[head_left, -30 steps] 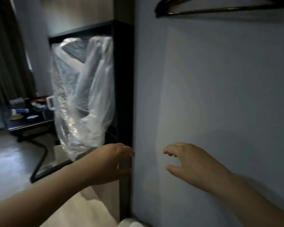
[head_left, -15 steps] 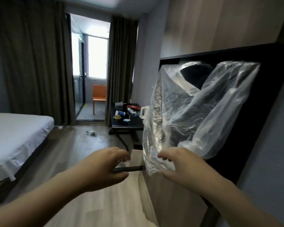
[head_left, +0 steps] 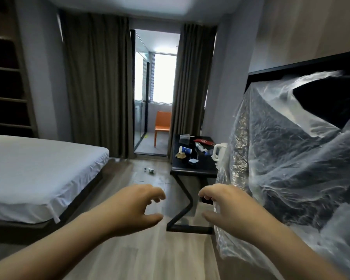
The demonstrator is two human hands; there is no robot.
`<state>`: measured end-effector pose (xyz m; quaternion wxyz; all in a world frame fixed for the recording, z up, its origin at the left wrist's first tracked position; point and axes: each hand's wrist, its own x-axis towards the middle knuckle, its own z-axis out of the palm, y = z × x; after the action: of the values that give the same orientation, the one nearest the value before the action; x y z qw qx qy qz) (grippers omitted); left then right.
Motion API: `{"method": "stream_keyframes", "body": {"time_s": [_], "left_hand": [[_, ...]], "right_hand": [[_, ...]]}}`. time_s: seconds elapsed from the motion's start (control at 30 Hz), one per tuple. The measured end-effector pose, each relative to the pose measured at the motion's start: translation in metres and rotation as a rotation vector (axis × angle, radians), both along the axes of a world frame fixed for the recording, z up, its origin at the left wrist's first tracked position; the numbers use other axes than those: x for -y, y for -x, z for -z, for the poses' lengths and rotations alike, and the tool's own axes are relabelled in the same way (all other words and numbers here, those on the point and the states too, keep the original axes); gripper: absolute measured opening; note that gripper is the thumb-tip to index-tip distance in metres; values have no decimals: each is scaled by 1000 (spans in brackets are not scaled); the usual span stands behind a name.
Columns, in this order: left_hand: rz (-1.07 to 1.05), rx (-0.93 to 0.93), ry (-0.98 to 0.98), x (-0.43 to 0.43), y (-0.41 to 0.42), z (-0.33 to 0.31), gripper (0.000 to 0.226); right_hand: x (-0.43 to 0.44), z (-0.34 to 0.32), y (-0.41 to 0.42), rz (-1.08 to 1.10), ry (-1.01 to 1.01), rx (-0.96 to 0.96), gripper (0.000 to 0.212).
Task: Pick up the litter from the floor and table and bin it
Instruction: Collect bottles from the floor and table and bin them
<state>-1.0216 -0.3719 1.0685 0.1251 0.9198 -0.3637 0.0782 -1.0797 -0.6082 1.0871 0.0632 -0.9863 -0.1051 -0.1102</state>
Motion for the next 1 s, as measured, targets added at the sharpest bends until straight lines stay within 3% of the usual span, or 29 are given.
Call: {"method": "stream_keyframes", "body": {"time_s": [0.6, 1.0], "left_hand": [[-33, -63, -8, -119, -308, 29, 42], [-79, -118, -14, -133, -518, 58, 41]], "right_hand": [[-105, 33, -314, -19, 18, -82, 42], [-113, 59, -530, -35, 11, -161, 40]]}}
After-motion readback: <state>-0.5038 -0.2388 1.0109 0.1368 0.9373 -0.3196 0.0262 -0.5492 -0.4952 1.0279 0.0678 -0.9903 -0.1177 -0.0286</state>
